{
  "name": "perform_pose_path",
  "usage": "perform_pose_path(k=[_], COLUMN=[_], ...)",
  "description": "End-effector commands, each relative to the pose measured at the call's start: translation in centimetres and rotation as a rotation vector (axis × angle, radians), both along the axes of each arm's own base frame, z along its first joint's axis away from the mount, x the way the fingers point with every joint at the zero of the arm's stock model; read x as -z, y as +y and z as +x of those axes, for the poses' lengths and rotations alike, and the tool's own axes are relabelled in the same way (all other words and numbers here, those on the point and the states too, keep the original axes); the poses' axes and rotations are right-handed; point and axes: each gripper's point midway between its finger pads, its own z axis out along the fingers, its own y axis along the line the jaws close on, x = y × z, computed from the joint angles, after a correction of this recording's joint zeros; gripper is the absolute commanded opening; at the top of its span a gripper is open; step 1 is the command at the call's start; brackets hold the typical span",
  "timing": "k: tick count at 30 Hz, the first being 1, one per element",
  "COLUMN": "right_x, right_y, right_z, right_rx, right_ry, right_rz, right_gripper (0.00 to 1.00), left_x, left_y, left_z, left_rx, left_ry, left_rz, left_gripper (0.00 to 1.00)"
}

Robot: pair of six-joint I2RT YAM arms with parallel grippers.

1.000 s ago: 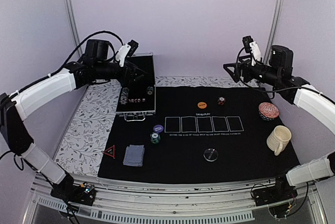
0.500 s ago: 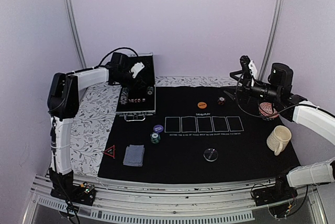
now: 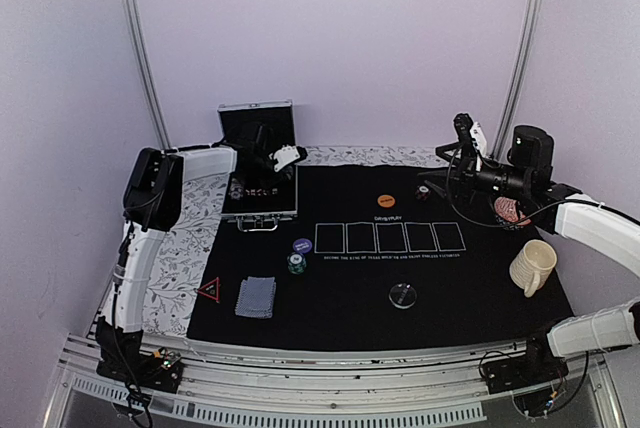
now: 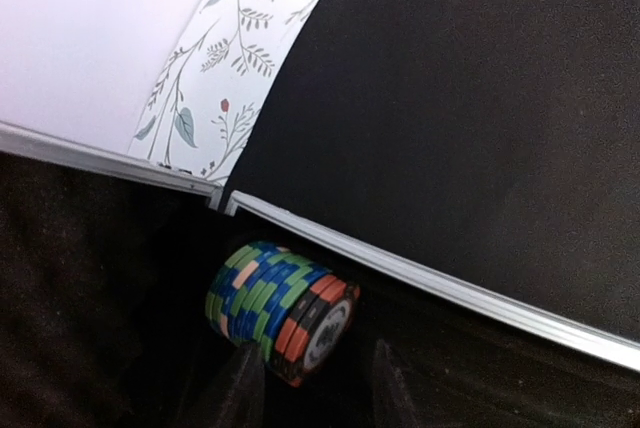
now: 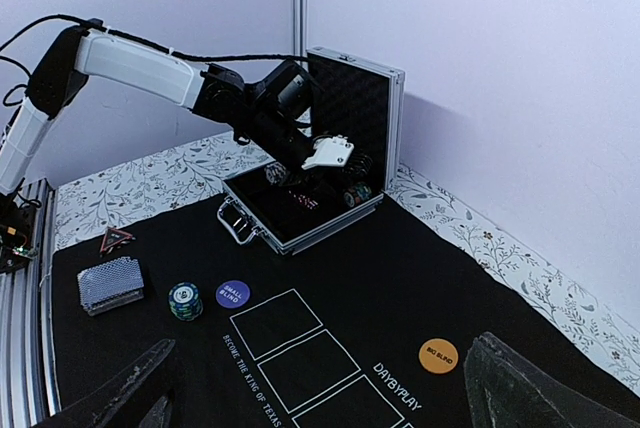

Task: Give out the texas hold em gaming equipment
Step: Pick up the pile of poker chips from the chip case.

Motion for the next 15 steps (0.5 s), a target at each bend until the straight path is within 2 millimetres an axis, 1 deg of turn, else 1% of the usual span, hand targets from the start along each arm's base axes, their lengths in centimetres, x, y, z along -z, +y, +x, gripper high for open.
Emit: perform_pose_path(k=[1,5,8,11,15], right_x=[0.1,0.2,0.4,0.5,0.4], right_y=[0.3,0.2,0.1,0.2,0.1], right_z=[-0.4,-0.4,-0.4,-0.3,-0.3], right_rx=[-0.019,-0.012,-0.011,-0.011,-0.008], right_ry=[0.021,0.026,0.035,0.044,0.042], right_rz=[0.008,-0.002,-0.012,-0.017,-0.018], right_gripper=[0.99,0.99,0.99,0.99,0.99], left_x=[0.8,1.2,1.4,2.1,3.2], left_y=[-0.9,-1.2,-1.5,-1.3,-1.1], left_z=[0.9,1.4,1.4,0.5,-1.8], left_rx=[0.031,0.034,0.044,0.057,0.115], left_ry=[-0.038,-0.041,-0.031,0.015,0.107], left_rz=[0.042,0.045,0.040,0.061,0.092], left_gripper=[0.37,0.32,0.28,0.28,0.28])
